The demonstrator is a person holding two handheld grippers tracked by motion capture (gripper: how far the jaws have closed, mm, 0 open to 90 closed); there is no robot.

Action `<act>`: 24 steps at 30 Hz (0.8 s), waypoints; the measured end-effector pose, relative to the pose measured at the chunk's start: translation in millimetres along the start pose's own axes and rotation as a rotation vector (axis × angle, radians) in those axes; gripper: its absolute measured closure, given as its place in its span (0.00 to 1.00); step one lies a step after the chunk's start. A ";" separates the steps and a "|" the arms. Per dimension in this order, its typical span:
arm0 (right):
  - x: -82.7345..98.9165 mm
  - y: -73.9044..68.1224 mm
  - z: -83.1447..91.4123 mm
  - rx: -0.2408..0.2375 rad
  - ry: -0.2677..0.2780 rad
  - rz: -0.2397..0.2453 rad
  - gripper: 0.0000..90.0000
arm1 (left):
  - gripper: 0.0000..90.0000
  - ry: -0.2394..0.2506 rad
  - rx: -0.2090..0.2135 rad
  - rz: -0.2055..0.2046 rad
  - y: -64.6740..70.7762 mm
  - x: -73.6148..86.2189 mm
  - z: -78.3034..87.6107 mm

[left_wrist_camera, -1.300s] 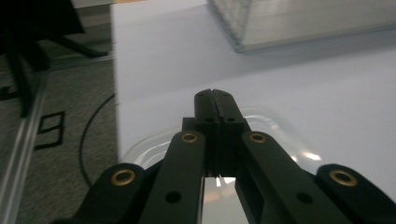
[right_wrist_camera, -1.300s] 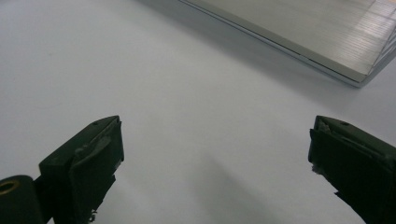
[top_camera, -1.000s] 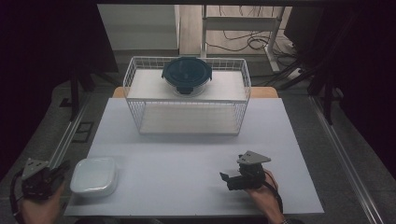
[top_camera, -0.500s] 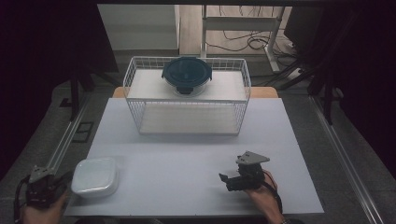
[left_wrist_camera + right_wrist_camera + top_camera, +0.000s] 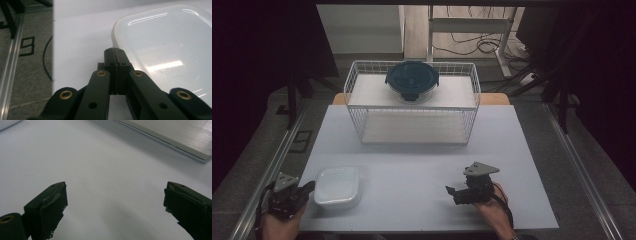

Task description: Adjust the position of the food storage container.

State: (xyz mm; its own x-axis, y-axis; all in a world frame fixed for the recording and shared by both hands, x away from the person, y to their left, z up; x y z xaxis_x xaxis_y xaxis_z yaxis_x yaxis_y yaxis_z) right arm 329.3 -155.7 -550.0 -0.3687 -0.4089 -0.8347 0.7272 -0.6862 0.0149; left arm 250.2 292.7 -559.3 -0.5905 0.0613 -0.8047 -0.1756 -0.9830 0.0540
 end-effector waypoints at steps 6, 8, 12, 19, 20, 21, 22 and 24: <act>0.3 -1.4 -1.4 -0.003 -0.007 0.006 0.05 | 1.00 -0.006 0.042 -0.031 22.7 -5.1 -8.0; 0.9 -1.4 -1.4 -0.005 -0.012 0.010 0.07 | 1.00 -0.009 0.053 -0.041 30.8 -5.8 -10.8; 2.5 -1.9 -2.2 -0.014 -0.024 0.016 0.08 | 1.00 -0.016 0.080 -0.066 45.9 -7.4 -16.3; 2.7 -2.0 -2.6 -0.014 -0.024 0.015 0.08 | 1.00 -0.025 0.125 -0.129 73.3 -13.9 -27.0; 2.8 -1.8 -2.6 -0.014 -0.024 0.013 0.08 | 1.00 -0.029 0.133 -0.134 77.2 -13.9 -28.2; 2.9 -1.4 -2.4 -0.013 -0.024 0.013 0.08 | 1.00 -0.035 0.143 -0.140 81.4 -13.0 -29.4; 2.7 -1.1 -2.1 -0.013 -0.023 0.012 0.08 | 1.00 -0.043 0.154 -0.147 86.0 -11.5 -31.0; 2.6 -0.7 -1.5 -0.012 -0.022 0.010 0.08 | 1.00 -0.063 0.178 -0.166 94.5 -7.6 -32.8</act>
State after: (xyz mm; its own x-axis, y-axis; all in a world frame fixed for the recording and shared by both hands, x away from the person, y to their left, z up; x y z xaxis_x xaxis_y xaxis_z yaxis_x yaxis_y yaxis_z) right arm 328.7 -155.4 -553.0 -0.3736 -0.4290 -0.8224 0.7377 -0.6750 0.0170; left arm 263.9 193.7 -567.5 -0.5893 0.2356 -0.7728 -0.4071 -0.9128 0.0322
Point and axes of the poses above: each handheld gripper's, and its own axes: z roughly backward along the jaws, x roughly out of its underside, y roughly to its right, the point moved 8 cm from there along -z, roughly forward along the jaws, and after that the axes turned 7 degrees about y, right-handed, at the moved point
